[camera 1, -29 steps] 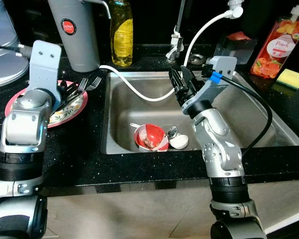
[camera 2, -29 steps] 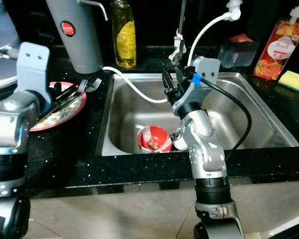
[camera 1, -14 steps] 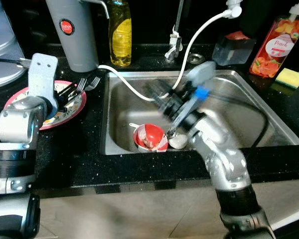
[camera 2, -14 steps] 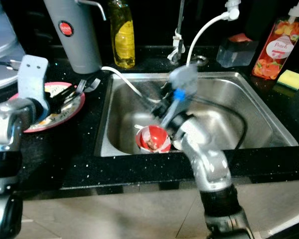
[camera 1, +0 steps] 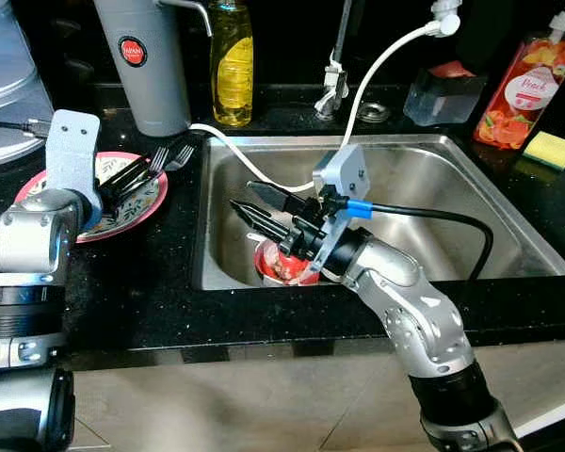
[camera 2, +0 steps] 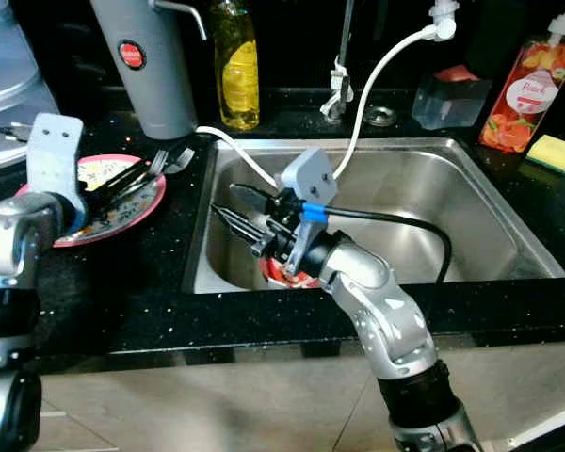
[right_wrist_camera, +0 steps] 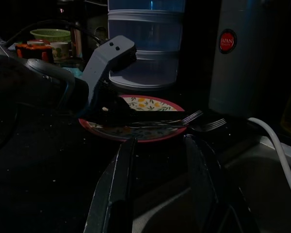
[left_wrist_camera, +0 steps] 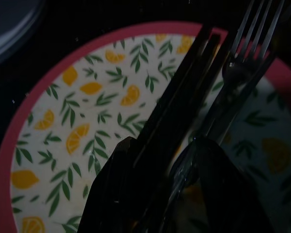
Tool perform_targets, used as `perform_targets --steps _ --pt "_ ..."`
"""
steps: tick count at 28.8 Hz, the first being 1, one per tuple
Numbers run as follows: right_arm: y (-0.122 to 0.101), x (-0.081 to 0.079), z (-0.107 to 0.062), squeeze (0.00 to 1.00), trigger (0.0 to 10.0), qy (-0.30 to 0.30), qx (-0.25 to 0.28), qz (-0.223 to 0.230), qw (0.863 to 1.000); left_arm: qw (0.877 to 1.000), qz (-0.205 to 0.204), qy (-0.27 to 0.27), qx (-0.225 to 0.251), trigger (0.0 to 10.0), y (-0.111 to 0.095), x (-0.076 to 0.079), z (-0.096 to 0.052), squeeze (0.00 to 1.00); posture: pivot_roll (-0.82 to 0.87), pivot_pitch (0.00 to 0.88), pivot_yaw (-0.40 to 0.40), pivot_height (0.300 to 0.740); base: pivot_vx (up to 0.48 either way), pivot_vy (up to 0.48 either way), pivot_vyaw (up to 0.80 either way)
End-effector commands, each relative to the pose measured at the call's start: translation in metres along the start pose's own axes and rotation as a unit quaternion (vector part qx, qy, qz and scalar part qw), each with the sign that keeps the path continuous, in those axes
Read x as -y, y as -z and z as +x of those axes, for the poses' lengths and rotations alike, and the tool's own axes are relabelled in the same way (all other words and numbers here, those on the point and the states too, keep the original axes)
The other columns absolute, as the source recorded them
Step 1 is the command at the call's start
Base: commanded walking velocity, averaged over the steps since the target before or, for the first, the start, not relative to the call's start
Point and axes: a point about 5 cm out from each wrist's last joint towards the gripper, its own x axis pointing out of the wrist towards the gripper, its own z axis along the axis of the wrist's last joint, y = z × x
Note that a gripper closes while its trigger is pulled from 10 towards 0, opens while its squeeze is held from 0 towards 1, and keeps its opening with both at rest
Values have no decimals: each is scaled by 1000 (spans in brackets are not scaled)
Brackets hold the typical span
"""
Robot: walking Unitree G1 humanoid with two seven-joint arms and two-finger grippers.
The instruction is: Kitchen organization
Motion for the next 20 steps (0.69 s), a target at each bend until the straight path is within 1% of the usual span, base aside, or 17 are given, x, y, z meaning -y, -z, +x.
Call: perform_targets --steps 1,2,3,4,5,6,7,9,10,11,12,13,15,16,17,20 --pt "-1 1 -3 0 10000 4 -3 1 1000 999 24 -21 -17 10000 8 -9 1 0 222 0 -9 740 0 0 0" --pt "-1 1 -3 0 10000 4 -3 1 1000 999 24 -21 -17 10000 8 -9 1 0 222 0 -9 740 0 0 0" --pt "-2 2 -2 0 10000 7 1 3 1000 999 34 -26 -21 9373 10 -11 2 0 222 0 -9 740 0 0 0" --pt "-2 2 -2 0 10000 7 1 3 1000 999 34 -26 -21 9373 10 -11 2 0 222 0 -9 740 0 0 0" --pt "-2 2 -2 0 10000 8 1 4 1000 999 34 -26 -24 8941 12 -11 2 0 222 0 -9 740 0 0 0" --pt "-2 2 -2 0 10000 8 1 4 1000 999 34 -26 -24 8941 12 -11 2 0 222 0 -9 740 0 0 0" --pt "-2 2 -3 0 10000 9 2 5 1000 999 36 -25 -27 8118 15 -10 3 0 223 0 -12 740 0 0 0" --pt "-3 2 -3 0 10000 10 3 5 1000 999 37 -25 -28 8118 16 -10 3 0 223 0 -12 740 0 0 0" --pt "-3 2 -3 0 10000 10 3 5 1000 998 40 -25 -28 6196 16 -10 2 0 223 0 -12 740 0 0 0" --pt "-3 2 -3 0 10000 10 4 5 1000 998 43 -25 -29 5412 17 -10 3 0 224 0 -14 740 0 0 0" --pt "-3 2 -3 0 10000 10 4 5 1000 998 43 -25 -29 5412 17 -10 3 0 224 0 -14 740 0 0 0" --pt "-3 2 -3 0 10000 10 4 5 1000 998 45 -25 -29 4235 17 -10 3 0 224 0 -14 740 0 0 0" --pt "-3 3 -2 0 10000 11 6 5 1000 998 51 -28 -26 667 17 -10 3 0 224 0 -14 740 0 0 0" --pt "-3 3 -2 0 10000 11 6 5 1000 998 51 -28 -26 667 17 -10 3 0 224 0 -14 740 0 0 0" --pt "-4 3 -2 0 10000 12 6 5 1000 998 55 -29 -23 0 16 -10 3 0 224 0 -14 740 0 0 0" --pt "-4 3 -2 0 10000 15 7 5 1000 998 61 -28 -15 0 14 -8 2 0 224 0 -16 740 0 0 0"
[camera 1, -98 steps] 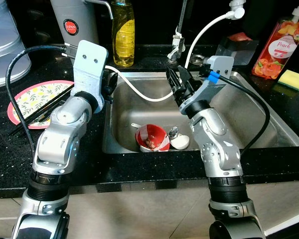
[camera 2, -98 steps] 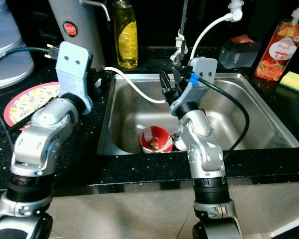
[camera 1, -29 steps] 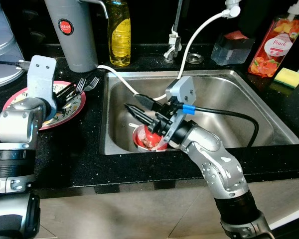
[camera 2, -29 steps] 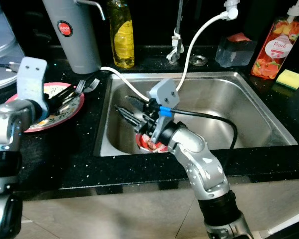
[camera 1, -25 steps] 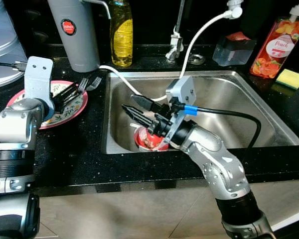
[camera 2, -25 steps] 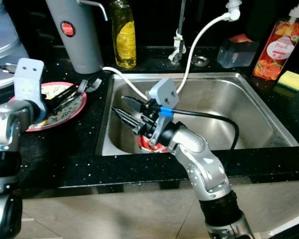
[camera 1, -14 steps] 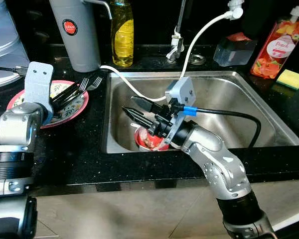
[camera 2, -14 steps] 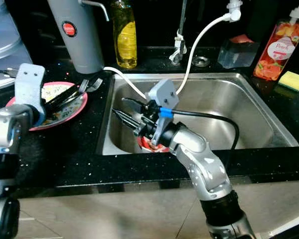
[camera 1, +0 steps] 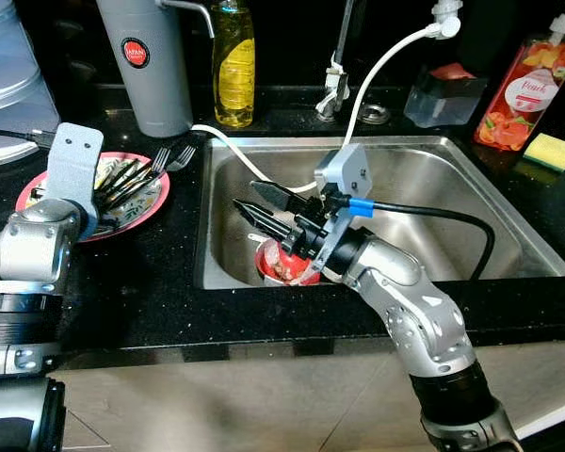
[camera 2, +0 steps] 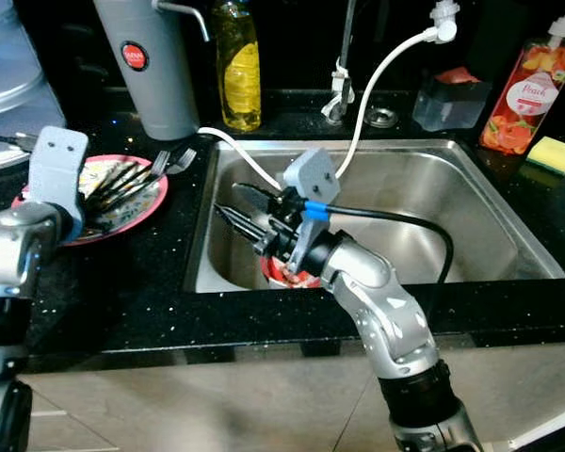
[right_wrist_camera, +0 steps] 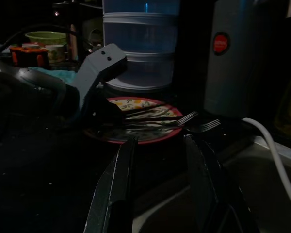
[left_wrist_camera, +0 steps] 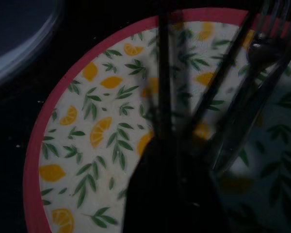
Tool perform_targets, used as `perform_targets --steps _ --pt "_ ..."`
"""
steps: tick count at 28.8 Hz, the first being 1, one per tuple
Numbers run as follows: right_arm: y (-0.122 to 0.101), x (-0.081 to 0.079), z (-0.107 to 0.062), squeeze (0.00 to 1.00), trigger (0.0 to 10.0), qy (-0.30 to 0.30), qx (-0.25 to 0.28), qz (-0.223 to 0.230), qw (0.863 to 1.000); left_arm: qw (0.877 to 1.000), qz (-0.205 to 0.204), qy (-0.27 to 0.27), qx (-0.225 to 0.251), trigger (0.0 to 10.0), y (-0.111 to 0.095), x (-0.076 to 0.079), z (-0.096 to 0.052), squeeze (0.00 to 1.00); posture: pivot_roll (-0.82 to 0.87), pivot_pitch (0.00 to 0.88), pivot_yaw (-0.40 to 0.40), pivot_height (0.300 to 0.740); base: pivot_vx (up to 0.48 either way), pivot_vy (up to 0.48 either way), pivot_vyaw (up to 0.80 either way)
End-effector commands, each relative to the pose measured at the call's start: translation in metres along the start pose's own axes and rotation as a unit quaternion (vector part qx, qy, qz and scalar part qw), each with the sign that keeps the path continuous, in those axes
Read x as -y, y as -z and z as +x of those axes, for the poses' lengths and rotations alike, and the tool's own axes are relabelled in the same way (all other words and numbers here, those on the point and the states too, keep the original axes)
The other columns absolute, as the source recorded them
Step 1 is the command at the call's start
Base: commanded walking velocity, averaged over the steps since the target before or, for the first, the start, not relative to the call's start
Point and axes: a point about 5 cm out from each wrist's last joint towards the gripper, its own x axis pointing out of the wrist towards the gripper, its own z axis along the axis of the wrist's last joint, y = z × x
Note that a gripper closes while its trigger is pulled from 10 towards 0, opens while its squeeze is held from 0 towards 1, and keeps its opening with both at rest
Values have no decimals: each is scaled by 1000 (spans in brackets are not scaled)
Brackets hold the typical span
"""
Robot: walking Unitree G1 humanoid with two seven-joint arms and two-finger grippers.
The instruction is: Kitchen organization
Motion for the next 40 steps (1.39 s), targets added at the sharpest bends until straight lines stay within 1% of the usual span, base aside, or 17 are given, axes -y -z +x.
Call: perform_targets --steps 1,8,9,11,12,16,18,24,27,29,30,31,32,35,36,38,40 --pt "-2 -1 0 0 10000 0 3 1 1000 1000 13 -2 -15 0 7 -1 0 0 224 0 -16 740 0 0 0" --pt "-2 -1 0 0 10000 1 4 1 1000 1000 15 -6 -1 0 1 0 -2 0 224 0 -16 740 0 0 0" --pt "-3 -1 0 0 10000 1 4 2 1000 999 14 -16 38 0 -11 -1 -5 0 224 0 -16 740 0 0 0" --pt "-3 -1 0 0 10000 1 4 2 1000 998 14 -21 57 0 -17 -2 -7 0 224 0 -16 740 0 0 0" --pt "-3 -1 0 0 10000 1 4 2 1000 996 11 -24 84 10000 -26 -2 -10 0 224 0 -16 740 0 0 0" --pt "-3 -1 0 0 10000 1 5 2 1000 985 -3 -37 166 10000 -55 -7 -22 0 224 0 -16 740 0 0 0" --pt "-3 0 0 0 10000 1 5 2 1000 984 -9 -35 177 10000 -59 -7 -24 0 222 0 -17 740 0 0 0" --pt "-2 0 0 0 10000 3 5 2 1000 985 -67 2 159 10000 -56 -5 -21 0 221 0 -16 740 0 0 0" --pt "-2 0 0 0 10000 3 5 2 1000 985 -71 7 155 10000 -53 -4 -20 0 221 0 -16 740 0 0 0" --pt "-3 1 0 0 10000 6 5 2 1000 985 -44 72 152 10000 -52 17 -22 0 223 0 -23 740 0 0 0" --pt "-3 1 0 0 10000 6 5 2 1000 985 -44 72 152 10000 -52 17 -22 0 223 0 -23 740 0 0 0" --pt "-3 2 0 0 10000 9 6 1 1000 981 -34 117 149 10000 -53 33 -23 0 223 0 -23 740 0 0 0" --pt "-3 2 0 0 10000 9 6 1 1000 981 -34 117 149 10000 -53 33 -23 0 223 0 -23 740 0 0 0" --pt "-4 6 0 0 10000 18 6 -3 1000 967 -2 222 125 10000 -51 85 -21 0 214 0 -27 740 0 0 0" --pt "-4 6 0 0 10000 18 6 -3 1000 967 -2 222 125 10000 -51 85 -21 0 214 0 -27 740 0 0 0" --pt "-4 11 1 0 10000 41 4 -8 999 957 18 266 116 10000 -51 112 -19 0 205 0 -22 740 0 0 0" --pt "-4 16 0 0 10000 60 1 -12 998 953 20 280 115 10000 -51 121 -18 0 200 0 -18 740 0 0 0"
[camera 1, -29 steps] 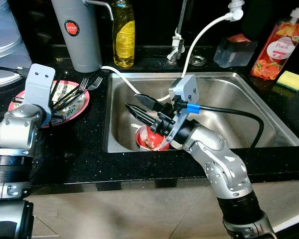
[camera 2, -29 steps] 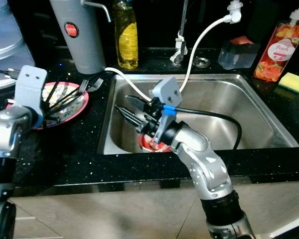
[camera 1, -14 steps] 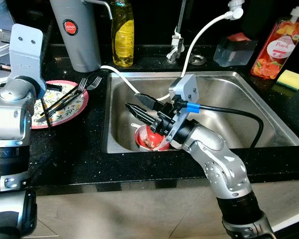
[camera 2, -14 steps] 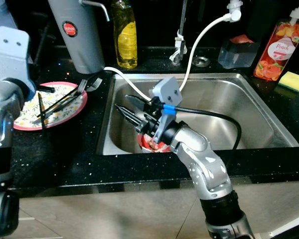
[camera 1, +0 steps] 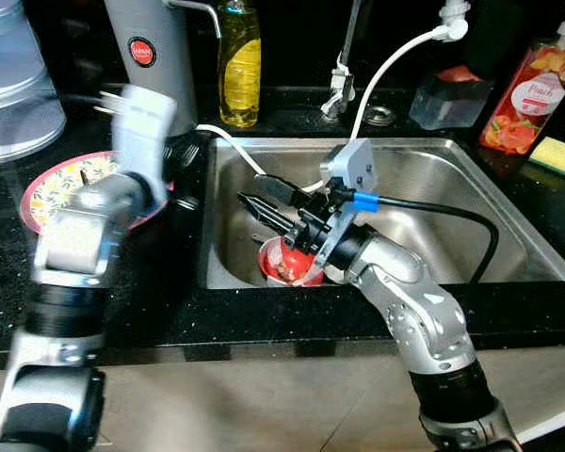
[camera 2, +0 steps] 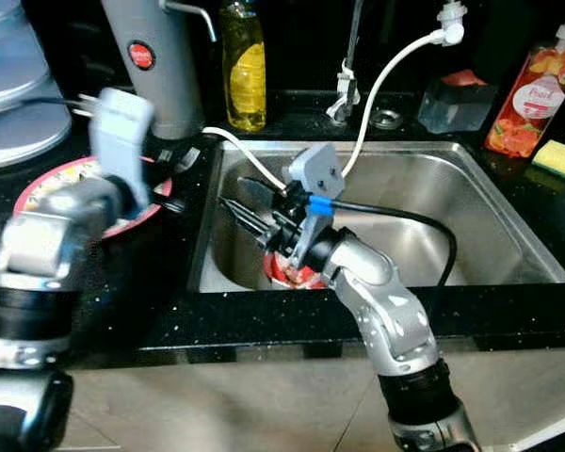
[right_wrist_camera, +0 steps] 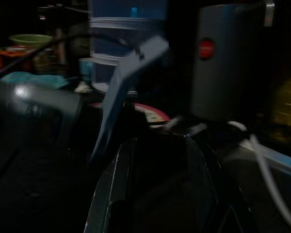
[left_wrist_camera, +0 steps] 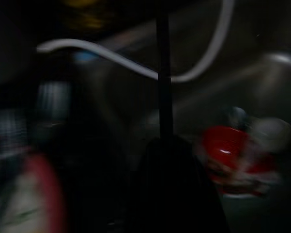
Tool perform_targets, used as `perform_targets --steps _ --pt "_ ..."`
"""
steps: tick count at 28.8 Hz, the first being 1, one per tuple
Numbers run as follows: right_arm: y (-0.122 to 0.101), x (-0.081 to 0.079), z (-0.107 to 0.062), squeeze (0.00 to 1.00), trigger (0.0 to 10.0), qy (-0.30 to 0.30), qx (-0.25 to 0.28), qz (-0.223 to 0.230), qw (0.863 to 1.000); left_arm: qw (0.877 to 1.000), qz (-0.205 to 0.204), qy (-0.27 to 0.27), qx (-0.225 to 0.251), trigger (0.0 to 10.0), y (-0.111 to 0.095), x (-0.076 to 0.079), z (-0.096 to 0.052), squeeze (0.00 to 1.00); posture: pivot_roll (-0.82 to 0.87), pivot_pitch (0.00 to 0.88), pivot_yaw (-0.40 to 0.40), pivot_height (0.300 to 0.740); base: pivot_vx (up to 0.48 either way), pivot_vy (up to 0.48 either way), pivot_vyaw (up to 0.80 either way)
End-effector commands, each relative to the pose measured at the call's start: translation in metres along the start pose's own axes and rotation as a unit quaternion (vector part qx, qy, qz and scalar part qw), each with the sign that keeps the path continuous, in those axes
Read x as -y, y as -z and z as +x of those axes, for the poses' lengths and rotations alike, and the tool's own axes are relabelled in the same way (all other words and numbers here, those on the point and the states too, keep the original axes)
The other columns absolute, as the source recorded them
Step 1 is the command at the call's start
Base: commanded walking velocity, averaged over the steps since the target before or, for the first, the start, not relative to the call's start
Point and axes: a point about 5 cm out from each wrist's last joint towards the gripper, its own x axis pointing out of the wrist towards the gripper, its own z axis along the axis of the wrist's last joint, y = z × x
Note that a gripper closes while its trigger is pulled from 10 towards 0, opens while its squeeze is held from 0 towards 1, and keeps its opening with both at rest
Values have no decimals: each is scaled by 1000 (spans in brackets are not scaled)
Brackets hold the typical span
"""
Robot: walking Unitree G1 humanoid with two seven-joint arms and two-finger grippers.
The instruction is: Kitchen organization
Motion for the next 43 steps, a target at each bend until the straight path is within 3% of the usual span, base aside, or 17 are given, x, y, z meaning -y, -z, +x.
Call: perform_targets --steps 1,3,6,10,16,25,37,39,40,41,43 --pt "1 10 -2 0 10000 33 -7 -5 999 1000 2 18 6 10000 -5 6 5 0 200 0 -18 740 0 0 0" --pt "1 10 -2 0 10000 33 -7 -5 999 1000 2 18 6 10000 -5 6 5 0 200 0 -18 740 0 0 0" --pt "3 28 -4 0 10000 102 -16 -10 995 999 -15 33 14 10000 -5 16 11 0 193 0 -16 740 0 0 0" --pt "3 39 -6 0 10000 143 -14 -11 990 999 -24 29 21 10000 -2 21 11 0 198 0 -19 740 0 0 0" --pt "4 49 -5 0 10000 188 -18 -16 982 996 -77 32 36 10000 4 25 7 0 201 0 -25 740 0 0 0" --pt "7 51 -5 0 10000 192 -28 -24 981 998 -50 22 38 10000 6 26 6 0 200 0 -25 740 0 0 0" --pt "7 50 -3 0 10000 193 -23 -22 981 998 -44 24 42 10000 5 32 11 0 198 0 -27 740 0 0 0" --pt "6 50 -3 0 10000 193 -21 -22 981 997 -48 28 51 10000 3 33 10 380 196 0 -28 740 0 0 0" --pt "6 50 -3 0 10000 193 -21 -22 981 997 -49 30 54 10000 3 34 10 380 196 0 -28 740 0 0 0" --pt "6 50 -3 0 10000 193 -20 -21 981 997 -49 30 60 10000 1 34 9 980 196 0 -28 740 0 0 0" --pt "6 50 -3 0 10000 193 -19 -21 981 996 -40 26 77 10000 -3 34 8 1000 196 0 -28 740 0 0 0"
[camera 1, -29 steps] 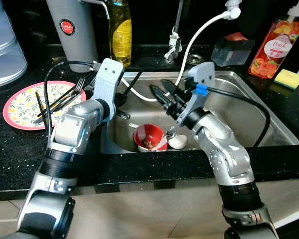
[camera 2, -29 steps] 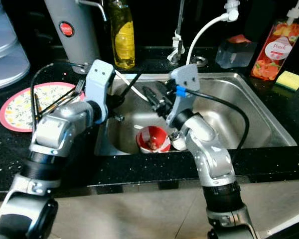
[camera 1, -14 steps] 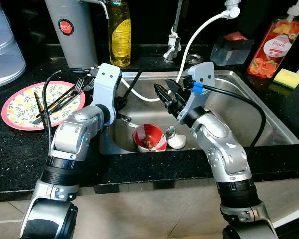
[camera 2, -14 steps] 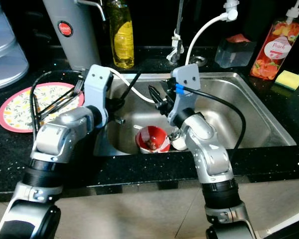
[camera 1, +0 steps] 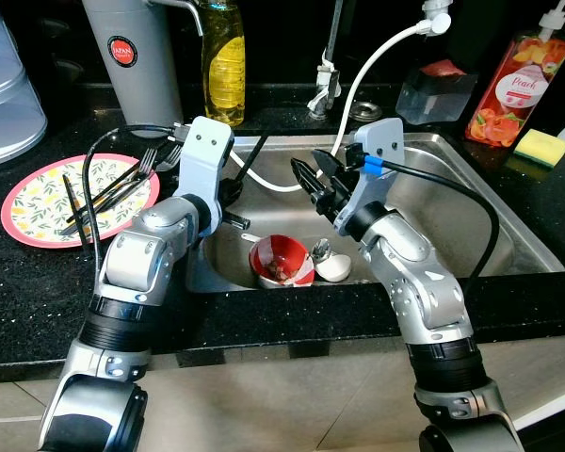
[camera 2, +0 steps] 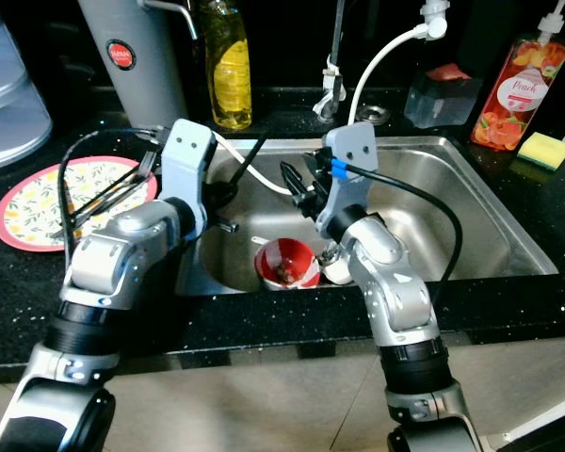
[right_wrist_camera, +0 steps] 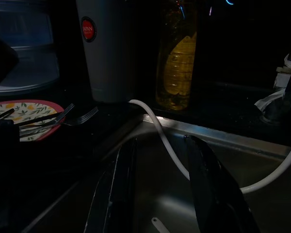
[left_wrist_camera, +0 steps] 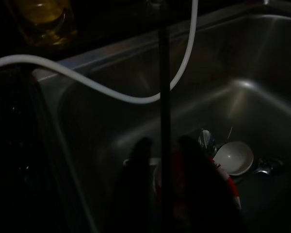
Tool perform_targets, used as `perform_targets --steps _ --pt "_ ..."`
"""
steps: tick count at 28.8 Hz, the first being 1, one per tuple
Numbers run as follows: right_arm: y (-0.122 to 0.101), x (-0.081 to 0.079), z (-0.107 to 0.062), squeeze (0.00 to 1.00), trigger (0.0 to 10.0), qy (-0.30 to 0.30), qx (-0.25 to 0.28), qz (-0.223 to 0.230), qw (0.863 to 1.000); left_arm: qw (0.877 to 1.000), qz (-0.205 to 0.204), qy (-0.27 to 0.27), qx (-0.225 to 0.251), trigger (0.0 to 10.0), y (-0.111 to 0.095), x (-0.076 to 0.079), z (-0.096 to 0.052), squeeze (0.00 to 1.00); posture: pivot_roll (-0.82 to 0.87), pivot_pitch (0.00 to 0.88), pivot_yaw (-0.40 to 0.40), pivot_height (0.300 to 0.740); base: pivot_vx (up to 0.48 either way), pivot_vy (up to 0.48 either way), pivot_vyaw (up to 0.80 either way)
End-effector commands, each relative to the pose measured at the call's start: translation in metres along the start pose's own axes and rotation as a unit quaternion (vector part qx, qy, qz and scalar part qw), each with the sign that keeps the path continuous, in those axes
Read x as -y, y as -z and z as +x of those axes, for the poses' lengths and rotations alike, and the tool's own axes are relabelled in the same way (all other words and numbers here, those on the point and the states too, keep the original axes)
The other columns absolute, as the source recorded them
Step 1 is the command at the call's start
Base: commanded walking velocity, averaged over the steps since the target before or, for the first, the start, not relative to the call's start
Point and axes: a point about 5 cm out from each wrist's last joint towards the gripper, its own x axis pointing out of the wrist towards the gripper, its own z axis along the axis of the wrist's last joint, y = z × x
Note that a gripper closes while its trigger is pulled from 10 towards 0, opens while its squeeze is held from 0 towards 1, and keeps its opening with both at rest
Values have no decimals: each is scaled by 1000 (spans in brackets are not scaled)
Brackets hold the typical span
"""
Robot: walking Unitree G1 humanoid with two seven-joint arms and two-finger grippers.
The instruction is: Kitchen organization
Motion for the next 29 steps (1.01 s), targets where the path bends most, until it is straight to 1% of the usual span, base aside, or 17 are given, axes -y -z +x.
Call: perform_targets --steps 1,2,3,4,5,6,7,10,12,13,15,17,19,21,23,29 --pt "-3 3 1 0 10000 7 9 0 1000 1000 4 5 16 10000 -3 5 0 1000 196 0 -28 740 0 0 0" --pt "-3 3 1 0 10000 7 10 0 1000 999 12 -3 45 10000 -10 4 -1 1000 195 0 -29 740 0 0 0" --pt "-3 3 1 0 10000 7 10 0 1000 999 12 -3 45 10000 -10 4 -1 1000 195 0 -29 740 0 0 0" --pt "-4 3 1 0 10000 7 11 1 1000 996 18 9 82 10000 -21 5 -6 1000 196 0 -27 740 0 0 0" --pt "-4 3 1 0 10000 7 12 2 1000 991 22 27 127 10000 -34 8 -13 0 196 0 -27 740 0 0 0" --pt "-4 2 1 0 10000 7 14 3 1000 982 38 48 180 10000 -50 10 -24 0 197 0 -27 740 0 0 0" --pt "-5 2 1 0 10000 7 15 3 1000 978 49 45 199 10000 -55 8 -29 0 196 0 -27 740 0 0 0" --pt "-6 2 1 0 10000 7 17 4 1000 967 77 16 241 10000 -71 -2 -41 0 196 0 -27 740 0 0 0" --pt "-6 2 1 0 10000 8 20 6 1000 959 113 -21 257 10000 -80 -11 -49 0 196 0 -25 740 0 0 0" --pt "-6 2 1 0 10000 8 20 6 1000 958 132 -37 254 10000 -81 -15 -50 0 200 0 -24 740 0 0 0" --pt "-6 2 1 0 10000 7 21 7 1000 956 137 -74 246 10000 -81 -27 -54 0 203 0 -24 740 0 0 0" --pt "-6 1 1 0 10000 7 22 8 1000 958 114 -116 236 10000 -78 -43 -58 0 206 0 -23 740 0 0 0" --pt "-6 0 1 0 10000 6 23 10 1000 957 115 -154 217 10000 -71 -55 -60 0 213 0 -21 740 0 0 0" --pt "-6 0 1 0 10000 6 23 10 1000 956 119 -164 212 10000 -69 -58 -60 0 213 0 -21 740 0 0 0" --pt "-6 0 0 0 10000 13 31 15 999 956 104 -195 191 10000 -58 -65 -60 0 215 0 -21 740 0 0 0" --pt "-9 2 0 0 10000 26 40 24 999 957 104 -197 185 10000 -54 -61 -58 0 211 0 -24 740 0 0 0"
